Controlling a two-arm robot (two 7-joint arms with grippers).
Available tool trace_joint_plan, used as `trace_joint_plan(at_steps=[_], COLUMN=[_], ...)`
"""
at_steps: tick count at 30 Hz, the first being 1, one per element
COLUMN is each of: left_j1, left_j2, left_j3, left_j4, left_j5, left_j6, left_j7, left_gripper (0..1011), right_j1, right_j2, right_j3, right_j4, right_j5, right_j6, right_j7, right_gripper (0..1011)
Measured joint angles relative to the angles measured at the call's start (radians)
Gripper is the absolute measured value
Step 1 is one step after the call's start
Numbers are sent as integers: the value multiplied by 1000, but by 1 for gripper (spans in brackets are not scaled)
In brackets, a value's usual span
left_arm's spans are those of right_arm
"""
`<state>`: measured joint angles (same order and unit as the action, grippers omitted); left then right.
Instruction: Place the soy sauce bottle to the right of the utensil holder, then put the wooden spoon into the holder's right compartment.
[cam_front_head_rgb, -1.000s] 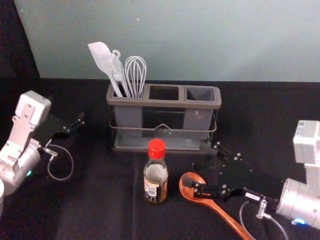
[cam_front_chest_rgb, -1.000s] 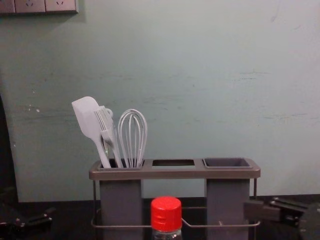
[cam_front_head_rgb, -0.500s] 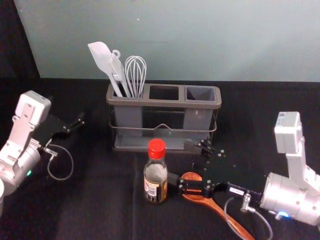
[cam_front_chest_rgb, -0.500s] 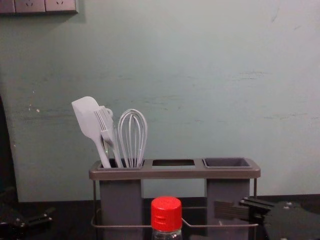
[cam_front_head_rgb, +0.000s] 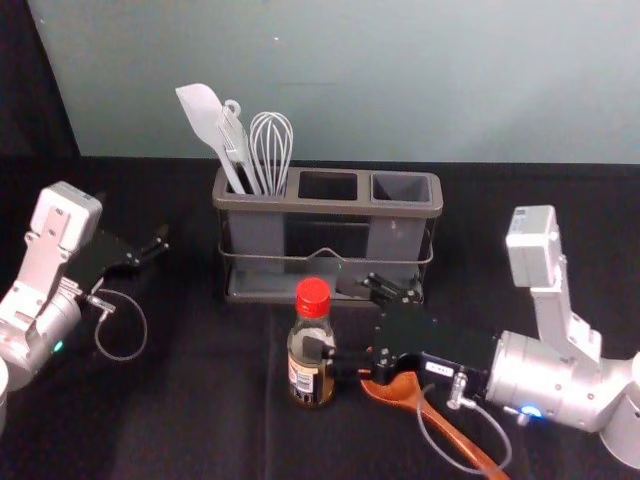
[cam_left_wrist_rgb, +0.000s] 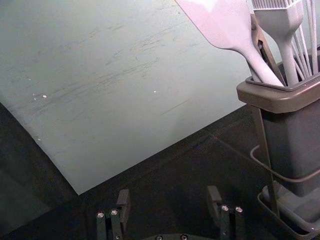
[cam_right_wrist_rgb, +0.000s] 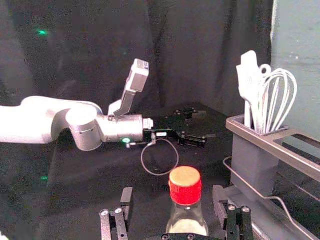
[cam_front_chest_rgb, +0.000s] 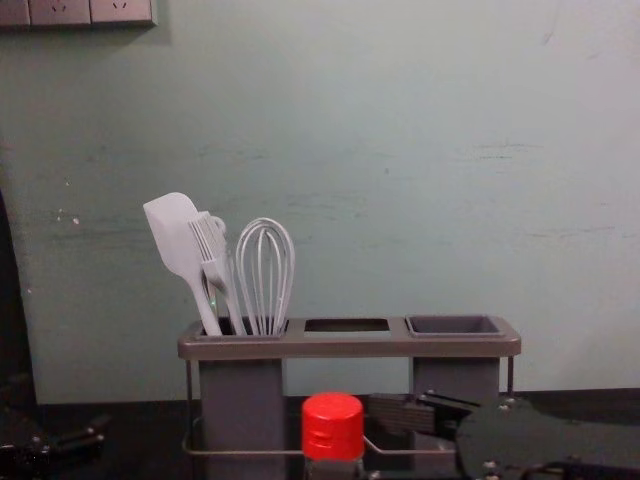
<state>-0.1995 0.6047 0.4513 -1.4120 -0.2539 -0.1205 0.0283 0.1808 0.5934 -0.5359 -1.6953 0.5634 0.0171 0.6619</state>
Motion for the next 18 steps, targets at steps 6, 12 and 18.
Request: trace_joint_plan(at_steps=[6, 12, 18], left_j1=[0, 0, 0], left_j2=[0, 0, 0], left_j3=[0, 0, 0], left_j4=[0, 0, 0], left_j5=[0, 0, 0], left_j6=[0, 0, 0], left_j7=[0, 0, 0], left_gripper=[1005, 1005, 1005], right_j1=[32, 55, 74], right_j2=[-18, -33, -49], right_j3=[-25, -41, -51], right_j4=[23, 46, 68], right_j5=[-11, -23, -35], right_j6=[9, 12, 9], right_j7=[-2, -10, -21], right_gripper=[1004, 1004, 1004])
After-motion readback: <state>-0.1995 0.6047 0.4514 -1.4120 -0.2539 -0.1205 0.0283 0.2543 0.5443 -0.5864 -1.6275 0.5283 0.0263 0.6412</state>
